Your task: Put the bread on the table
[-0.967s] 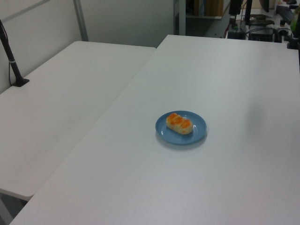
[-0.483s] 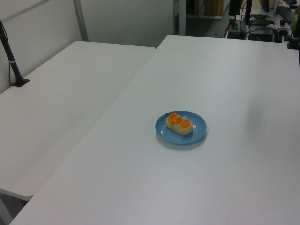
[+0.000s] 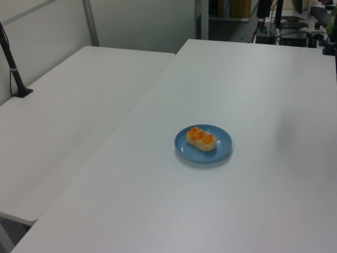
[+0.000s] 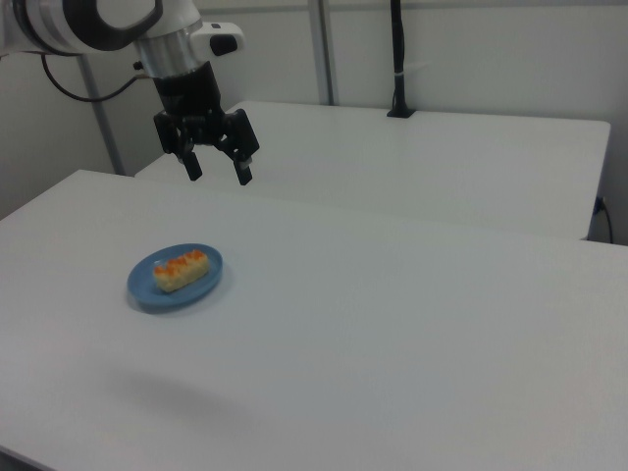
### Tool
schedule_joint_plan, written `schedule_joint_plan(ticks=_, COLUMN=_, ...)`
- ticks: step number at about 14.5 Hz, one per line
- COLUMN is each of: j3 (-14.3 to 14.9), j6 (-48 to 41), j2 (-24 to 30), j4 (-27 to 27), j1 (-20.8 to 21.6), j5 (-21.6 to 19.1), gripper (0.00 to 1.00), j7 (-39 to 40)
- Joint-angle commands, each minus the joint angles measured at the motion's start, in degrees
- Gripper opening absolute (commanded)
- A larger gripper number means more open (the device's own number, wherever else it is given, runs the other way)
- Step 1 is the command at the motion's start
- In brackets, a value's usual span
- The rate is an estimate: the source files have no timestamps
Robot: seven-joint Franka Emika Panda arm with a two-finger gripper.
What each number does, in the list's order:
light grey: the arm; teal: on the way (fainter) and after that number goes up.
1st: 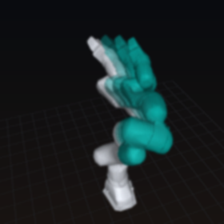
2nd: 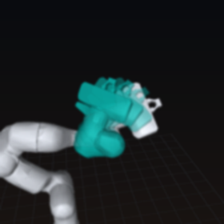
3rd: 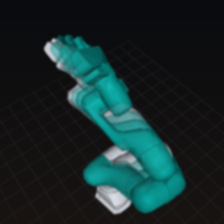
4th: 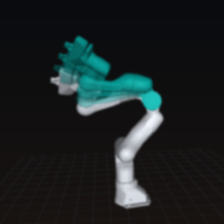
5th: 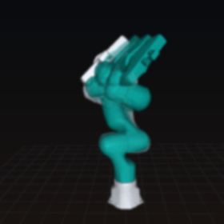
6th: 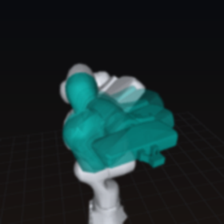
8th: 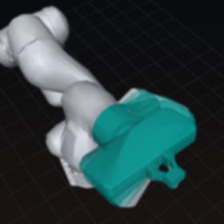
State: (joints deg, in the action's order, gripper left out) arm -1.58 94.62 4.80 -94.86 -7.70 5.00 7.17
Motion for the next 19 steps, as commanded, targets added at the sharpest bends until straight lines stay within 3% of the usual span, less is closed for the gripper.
schedule_joint_plan(ticks=1, j3=1.14, j6=0.31, j2=0.39, j4=-0.68, j1=1.2, j5=-1.14, gripper=1.0, j7=0.56)
schedule_joint_plan(ticks=9, j3=0.62, j6=0.39, j2=-0.14, j4=-0.59, j1=1.64, j5=-1.22, gripper=1.0, j7=0.3)
schedule_joint_plan(ticks=11, j3=0.35, j6=2.22, j2=-3.64, j4=-0.85, j1=6.18, j5=-1.31, gripper=1.0, j7=-0.92)
schedule_joint_plan(ticks=14, j3=-0.35, j6=13.27, j2=-13.72, j4=-1.47, j1=12.87, j5=-2.27, gripper=1.0, j7=-15.01)
schedule_joint_plan(ticks=19, j3=-6.06, j6=25.42, j2=-21.66, j4=-2.78, j1=13.15, j5=-7.11, gripper=1.0, j7=-24.03)
